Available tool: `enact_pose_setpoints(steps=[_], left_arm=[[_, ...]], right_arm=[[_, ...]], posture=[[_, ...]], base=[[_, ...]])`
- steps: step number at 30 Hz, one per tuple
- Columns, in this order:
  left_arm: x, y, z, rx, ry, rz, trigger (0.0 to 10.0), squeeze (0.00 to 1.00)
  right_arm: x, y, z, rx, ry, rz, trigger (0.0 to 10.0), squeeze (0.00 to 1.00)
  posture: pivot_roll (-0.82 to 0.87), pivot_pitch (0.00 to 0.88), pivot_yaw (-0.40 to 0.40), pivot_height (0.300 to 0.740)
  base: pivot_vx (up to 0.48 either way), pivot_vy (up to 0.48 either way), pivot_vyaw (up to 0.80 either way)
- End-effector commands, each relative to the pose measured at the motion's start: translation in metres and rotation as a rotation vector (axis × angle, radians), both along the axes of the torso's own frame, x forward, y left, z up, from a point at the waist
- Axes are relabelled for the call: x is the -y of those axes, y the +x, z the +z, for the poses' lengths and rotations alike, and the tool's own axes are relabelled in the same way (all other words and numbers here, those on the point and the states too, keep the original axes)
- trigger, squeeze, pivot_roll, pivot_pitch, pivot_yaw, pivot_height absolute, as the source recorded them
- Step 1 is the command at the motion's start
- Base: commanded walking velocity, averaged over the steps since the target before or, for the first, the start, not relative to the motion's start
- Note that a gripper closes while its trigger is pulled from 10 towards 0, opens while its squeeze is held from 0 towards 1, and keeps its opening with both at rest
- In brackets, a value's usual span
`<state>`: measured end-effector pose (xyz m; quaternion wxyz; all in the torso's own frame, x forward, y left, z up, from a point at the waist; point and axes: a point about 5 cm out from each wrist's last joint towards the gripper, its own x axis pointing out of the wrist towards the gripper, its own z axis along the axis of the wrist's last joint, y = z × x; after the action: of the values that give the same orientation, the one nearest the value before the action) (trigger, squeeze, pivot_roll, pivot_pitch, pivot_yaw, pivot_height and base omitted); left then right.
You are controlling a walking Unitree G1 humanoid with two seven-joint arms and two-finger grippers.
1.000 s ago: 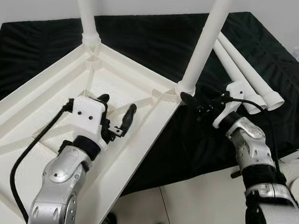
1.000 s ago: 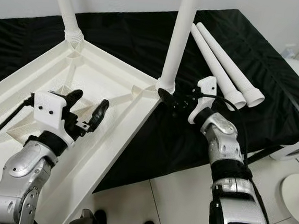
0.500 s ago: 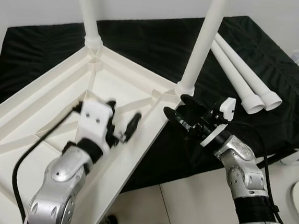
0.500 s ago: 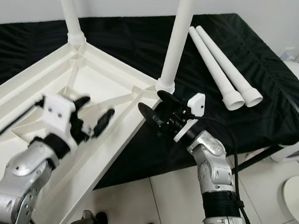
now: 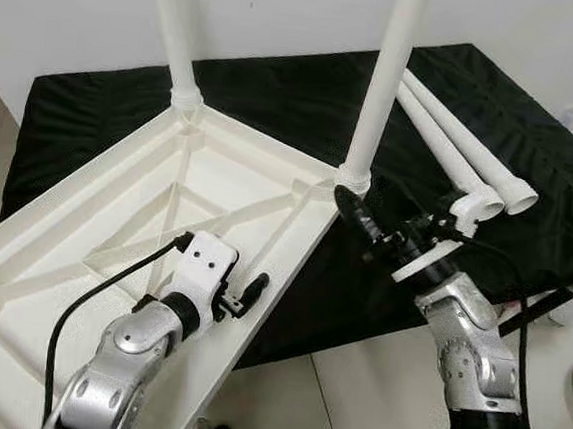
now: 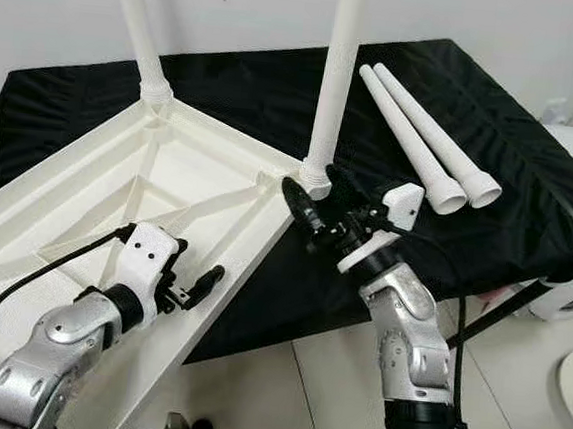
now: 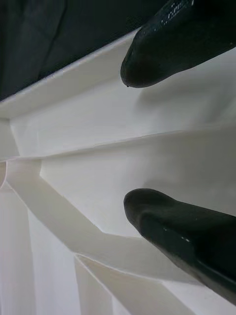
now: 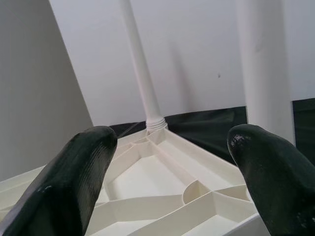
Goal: Building children table
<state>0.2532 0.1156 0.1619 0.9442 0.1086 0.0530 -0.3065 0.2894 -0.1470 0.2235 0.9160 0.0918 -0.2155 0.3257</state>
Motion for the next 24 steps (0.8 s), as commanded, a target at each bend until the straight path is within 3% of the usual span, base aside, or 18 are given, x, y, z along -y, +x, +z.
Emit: enact_pose_setpoints(steps=[1,6,15,24], left_arm=[[-0.001,-0.003,-0.004,-0.047,0.006,-0.037,10.0,0.00],[-0.010,-0.002,-0.006,-0.086,0.037,-0.013,10.0,0.00],[-0.030,-0.014,-0.013,-0.174,0.147,0.011,10.0,0.00],[-0.035,-0.021,-0.011,-0.223,0.164,-0.002,9.8,0.00]], right_arm=[[-0.001,-0.003,0.000,-0.005,0.018,-0.001,10.0,0.00],[-0.001,-0.006,0.001,-0.011,0.025,-0.015,10.0,0.00],[0.006,-0.012,0.000,-0.029,0.023,-0.057,10.0,0.00],[0.016,-0.020,-0.005,-0.055,0.019,-0.114,10.0,0.00]], posture=[[-0.07,0.100,0.065,0.740],[-0.08,0.106,0.071,0.740],[-0.08,0.120,0.079,0.740],[-0.08,0.126,0.083,0.740]], base=[[0.000,0.000,0.00],[0.000,0.000,0.00],[0.000,0.000,0.00],[0.000,0.000,0.00]])
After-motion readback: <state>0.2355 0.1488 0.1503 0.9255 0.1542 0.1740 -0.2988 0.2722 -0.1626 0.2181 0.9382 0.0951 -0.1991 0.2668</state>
